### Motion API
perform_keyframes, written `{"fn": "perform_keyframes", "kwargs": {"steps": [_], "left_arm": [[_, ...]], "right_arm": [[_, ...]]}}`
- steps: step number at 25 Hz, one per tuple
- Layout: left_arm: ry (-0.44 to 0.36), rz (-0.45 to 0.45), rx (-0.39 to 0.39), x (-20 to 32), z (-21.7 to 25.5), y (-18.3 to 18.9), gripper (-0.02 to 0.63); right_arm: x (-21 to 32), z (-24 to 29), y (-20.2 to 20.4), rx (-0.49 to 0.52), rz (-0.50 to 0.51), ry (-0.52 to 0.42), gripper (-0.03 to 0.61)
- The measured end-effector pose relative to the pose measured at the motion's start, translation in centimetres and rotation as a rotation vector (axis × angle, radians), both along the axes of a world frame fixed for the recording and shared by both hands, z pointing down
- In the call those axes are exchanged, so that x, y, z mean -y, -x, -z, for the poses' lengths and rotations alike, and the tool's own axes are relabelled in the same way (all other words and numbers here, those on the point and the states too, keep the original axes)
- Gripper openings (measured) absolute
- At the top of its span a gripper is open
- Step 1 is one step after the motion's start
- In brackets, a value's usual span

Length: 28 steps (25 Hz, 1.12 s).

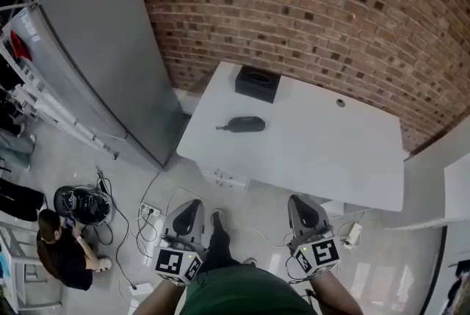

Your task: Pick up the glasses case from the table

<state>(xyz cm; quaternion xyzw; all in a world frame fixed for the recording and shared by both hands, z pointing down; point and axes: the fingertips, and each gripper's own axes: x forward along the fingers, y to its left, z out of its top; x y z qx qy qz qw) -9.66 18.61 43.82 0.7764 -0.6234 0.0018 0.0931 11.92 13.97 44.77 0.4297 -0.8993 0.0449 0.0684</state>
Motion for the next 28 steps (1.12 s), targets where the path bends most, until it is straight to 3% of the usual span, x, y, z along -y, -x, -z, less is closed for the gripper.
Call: {"fn": "perform_keyframes", "kwargs": {"steps": [9, 15, 21, 25, 26, 27, 28], "left_arm": [[-0.001, -0.140, -0.018, 13.4, -1.3, 3.5, 0.014], [0.027, -0.209, 0.016, 19.9, -3.8, 6.3, 0.012], [0.090, -0.266, 0.095, 24.2, -9.5, 8.3, 0.014], [0.141, -0.306, 0.174, 27.3, -12.5, 7.4, 0.016], [0.162, -0.326, 0.205, 28.1, -13.6, 6.8, 0.043], [0.190, -0.353, 0.235, 28.6, -14.6, 6.0, 0.132], [0.223, -0.383, 0.263, 29.0, -15.7, 5.3, 0.178]], "right_arm": [[10.1, -0.9, 1.9, -0.091, -0.136, 0.033, 0.002], [16.2, -3.4, 4.8, -0.217, -0.150, 0.061, 0.002], [21.9, -5.3, 6.3, -0.382, -0.133, 0.071, 0.002], [24.5, -6.0, 7.2, -0.349, -0.113, 0.069, 0.002], [25.0, -6.1, 7.5, -0.327, -0.106, 0.063, 0.002], [25.2, -6.3, 7.8, -0.311, -0.098, 0.062, 0.002], [25.3, -6.5, 7.9, -0.302, -0.090, 0.063, 0.002]]}}
